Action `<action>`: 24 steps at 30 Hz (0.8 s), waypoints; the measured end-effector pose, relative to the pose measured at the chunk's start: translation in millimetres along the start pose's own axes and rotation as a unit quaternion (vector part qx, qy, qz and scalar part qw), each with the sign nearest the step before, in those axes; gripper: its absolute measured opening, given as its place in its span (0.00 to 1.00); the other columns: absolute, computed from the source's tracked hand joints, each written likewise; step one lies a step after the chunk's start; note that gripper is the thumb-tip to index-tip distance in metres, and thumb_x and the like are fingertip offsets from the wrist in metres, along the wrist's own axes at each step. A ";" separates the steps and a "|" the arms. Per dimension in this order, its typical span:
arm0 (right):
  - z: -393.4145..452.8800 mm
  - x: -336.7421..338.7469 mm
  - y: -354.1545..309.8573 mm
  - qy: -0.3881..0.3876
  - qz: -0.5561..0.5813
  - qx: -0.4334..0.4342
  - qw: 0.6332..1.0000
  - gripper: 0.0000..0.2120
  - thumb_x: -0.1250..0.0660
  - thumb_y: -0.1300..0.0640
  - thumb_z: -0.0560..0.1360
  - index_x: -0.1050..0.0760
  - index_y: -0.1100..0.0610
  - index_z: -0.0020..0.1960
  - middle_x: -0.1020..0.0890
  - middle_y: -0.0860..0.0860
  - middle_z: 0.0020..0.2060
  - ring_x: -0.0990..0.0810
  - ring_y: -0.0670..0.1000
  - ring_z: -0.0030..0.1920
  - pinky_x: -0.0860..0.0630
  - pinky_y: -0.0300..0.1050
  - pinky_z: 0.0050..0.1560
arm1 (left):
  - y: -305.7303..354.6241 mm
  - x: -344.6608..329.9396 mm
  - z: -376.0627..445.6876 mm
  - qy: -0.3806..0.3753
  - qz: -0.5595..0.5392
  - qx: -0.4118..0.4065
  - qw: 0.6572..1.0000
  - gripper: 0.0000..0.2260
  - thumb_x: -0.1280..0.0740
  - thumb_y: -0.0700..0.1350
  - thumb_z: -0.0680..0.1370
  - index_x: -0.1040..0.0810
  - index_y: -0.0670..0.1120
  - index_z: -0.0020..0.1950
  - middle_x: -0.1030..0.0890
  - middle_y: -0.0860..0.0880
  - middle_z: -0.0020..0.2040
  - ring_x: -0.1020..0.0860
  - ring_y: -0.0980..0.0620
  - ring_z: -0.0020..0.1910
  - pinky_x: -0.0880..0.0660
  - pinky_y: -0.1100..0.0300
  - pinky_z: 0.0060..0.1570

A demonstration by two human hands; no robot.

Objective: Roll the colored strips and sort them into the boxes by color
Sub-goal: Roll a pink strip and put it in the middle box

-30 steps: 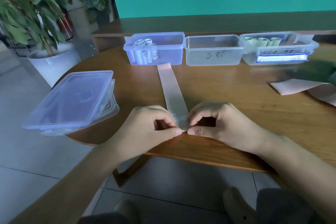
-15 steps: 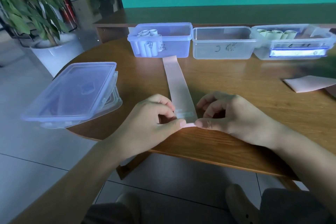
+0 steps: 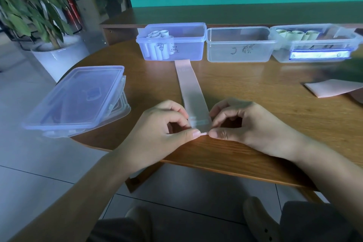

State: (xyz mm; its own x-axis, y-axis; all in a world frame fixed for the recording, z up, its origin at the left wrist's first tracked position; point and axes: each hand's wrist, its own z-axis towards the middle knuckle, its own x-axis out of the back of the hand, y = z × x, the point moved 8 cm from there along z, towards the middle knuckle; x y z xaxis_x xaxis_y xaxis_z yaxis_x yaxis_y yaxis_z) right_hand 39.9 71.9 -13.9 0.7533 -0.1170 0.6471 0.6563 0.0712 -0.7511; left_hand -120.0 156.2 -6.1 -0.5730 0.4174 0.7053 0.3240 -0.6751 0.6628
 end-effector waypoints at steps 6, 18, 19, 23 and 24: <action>-2.2 0.6 -1.9 0.012 0.000 0.009 1.000 0.05 0.23 0.48 0.70 0.14 0.48 0.43 0.18 0.38 0.51 0.20 0.40 0.56 0.30 0.30 0.56 | 6.8 1.3 -5.1 -0.002 -0.019 -0.014 1.000 0.04 0.22 0.52 0.71 0.14 0.55 0.42 0.21 0.59 0.50 0.22 0.60 0.47 0.28 0.69 0.41; -9.0 -0.4 -10.6 -0.006 0.008 0.054 0.999 0.04 0.22 0.53 0.72 0.15 0.50 0.46 0.16 0.45 0.47 0.17 0.49 0.53 0.22 0.43 0.55 | 15.6 -0.9 -10.0 -0.024 -0.031 -0.049 0.998 0.03 0.22 0.47 0.71 0.14 0.51 0.41 0.17 0.56 0.42 0.19 0.54 0.45 0.30 0.71 0.40; -9.0 -0.7 -10.8 -0.010 0.005 0.056 0.998 0.04 0.23 0.53 0.72 0.15 0.50 0.46 0.16 0.44 0.47 0.17 0.49 0.52 0.22 0.44 0.55 | 15.2 -1.3 -10.4 -0.027 -0.028 -0.047 0.998 0.03 0.22 0.47 0.71 0.14 0.51 0.41 0.17 0.57 0.42 0.19 0.54 0.45 0.30 0.71 0.40; -9.7 -1.0 -11.0 -0.014 0.000 0.066 0.998 0.04 0.23 0.53 0.73 0.14 0.51 0.46 0.16 0.45 0.47 0.17 0.49 0.52 0.22 0.43 0.54 | 12.2 -0.4 -10.9 -0.015 -0.005 -0.034 0.999 0.03 0.23 0.51 0.72 0.14 0.53 0.42 0.18 0.58 0.45 0.20 0.56 0.48 0.30 0.71 0.42; -9.4 -1.1 -10.7 -0.015 0.000 0.065 0.998 0.04 0.23 0.53 0.73 0.14 0.51 0.46 0.16 0.44 0.48 0.17 0.48 0.53 0.22 0.41 0.55 | 11.3 -0.1 -10.9 -0.011 -0.001 -0.030 0.999 0.03 0.23 0.51 0.72 0.14 0.54 0.42 0.19 0.58 0.46 0.21 0.56 0.49 0.30 0.71 0.42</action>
State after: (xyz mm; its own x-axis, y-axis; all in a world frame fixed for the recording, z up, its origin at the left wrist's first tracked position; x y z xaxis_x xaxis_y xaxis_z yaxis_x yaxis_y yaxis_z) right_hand 31.6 61.9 -7.8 0.7532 -0.0879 0.6519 0.6546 0.1990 -0.7293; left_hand -124.5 142.0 -1.4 -0.5560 0.4318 0.7102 0.2776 -0.7089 0.6484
